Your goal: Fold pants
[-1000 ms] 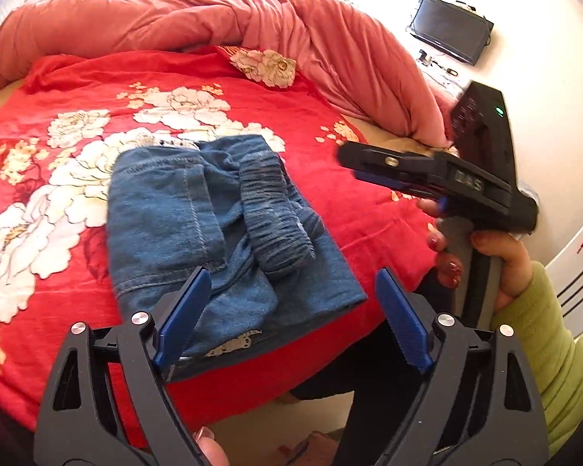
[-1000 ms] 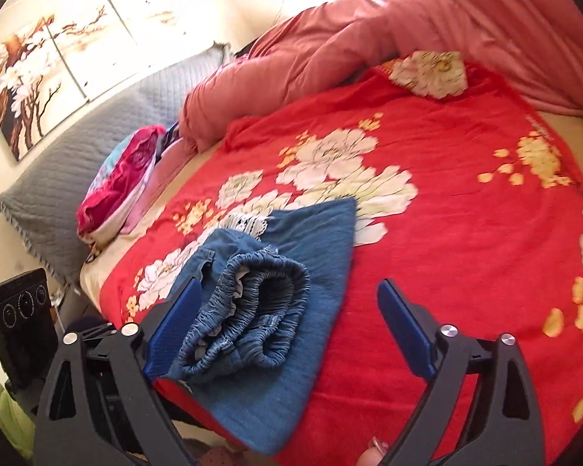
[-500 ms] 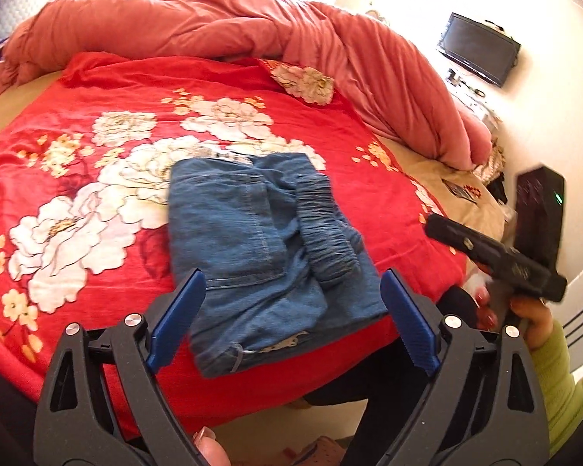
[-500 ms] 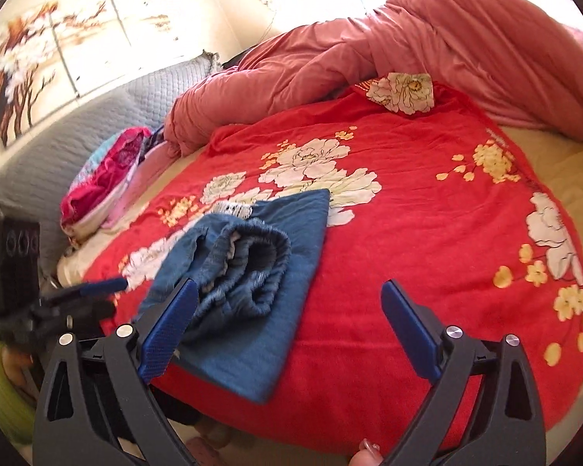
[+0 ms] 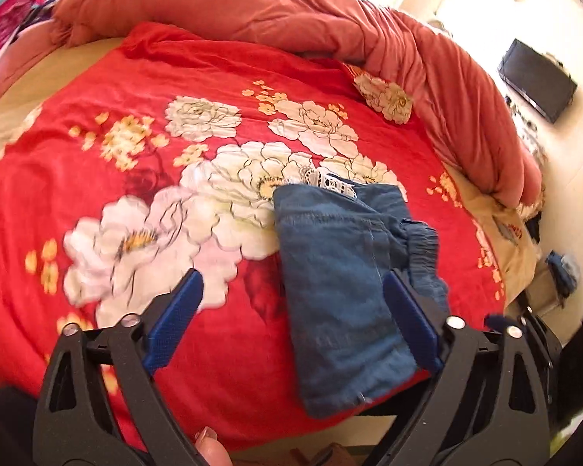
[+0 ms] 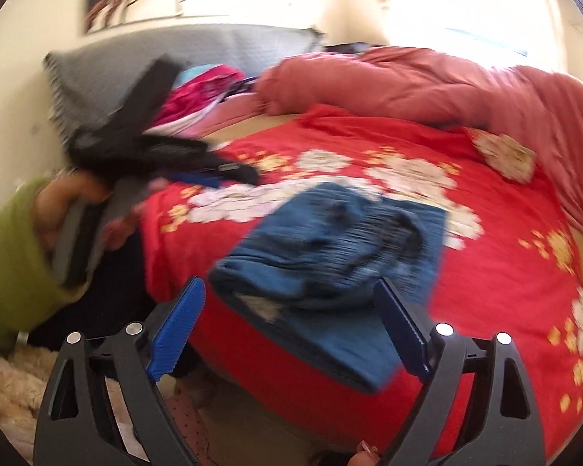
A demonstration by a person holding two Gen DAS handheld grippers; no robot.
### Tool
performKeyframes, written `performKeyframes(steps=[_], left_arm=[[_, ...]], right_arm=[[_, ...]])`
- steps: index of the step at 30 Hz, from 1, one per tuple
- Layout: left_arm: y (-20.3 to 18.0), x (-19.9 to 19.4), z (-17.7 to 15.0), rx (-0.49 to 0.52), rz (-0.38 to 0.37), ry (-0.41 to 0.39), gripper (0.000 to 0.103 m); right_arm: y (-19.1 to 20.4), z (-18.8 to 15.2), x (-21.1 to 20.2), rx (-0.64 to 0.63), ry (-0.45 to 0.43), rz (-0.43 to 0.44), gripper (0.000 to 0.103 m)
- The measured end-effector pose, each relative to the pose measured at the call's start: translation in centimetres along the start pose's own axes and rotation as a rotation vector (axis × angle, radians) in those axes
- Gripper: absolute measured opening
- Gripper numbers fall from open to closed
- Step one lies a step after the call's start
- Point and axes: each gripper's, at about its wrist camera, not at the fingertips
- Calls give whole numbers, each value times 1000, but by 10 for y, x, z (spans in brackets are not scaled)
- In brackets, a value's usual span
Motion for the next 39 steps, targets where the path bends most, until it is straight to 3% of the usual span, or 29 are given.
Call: performKeyframes(steps=[3,6,9,11,13,18,23,28,32,36,39], left_arm=[[-7,25,16,46,-25,73,62],[-15,52,27,86,-30,114,60],[-13,68,23,98,-32,122,59],[-8,74,19,82,-40,138,59],[-4,76,18,78,-44,141,59],[3,81,19,51,-74,150,61],[-6,81,18,103,-42,133,62],[-10,77,16,136,-11,114,62],[-12,75,16,148,-3,103,62],[-12,72,15,149,-8,99,63],[-13,67,15,155,-19,87,65]], right_arm=[[20,9,20,-108,32,-16,79],[35,14,40,-219,79,-37,69],[44,14,63,-295,140,-60,50],[46,13,77,-319,164,-41,21],[45,14,80,-287,178,22,15],[38,4,70,-252,201,70,12],[34,-15,81,-181,240,85,13],[36,-8,74,-176,237,87,14],[31,-2,61,-125,207,110,28],[29,3,42,-111,166,90,28],[23,12,30,-80,136,67,43]])
Point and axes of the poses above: each gripper's, at about its wrist camera, not at the fingertips, and x roughly the way its jaws point, y to its left, z to its top, and after that the axes turned 4 degrees about y, right-handed
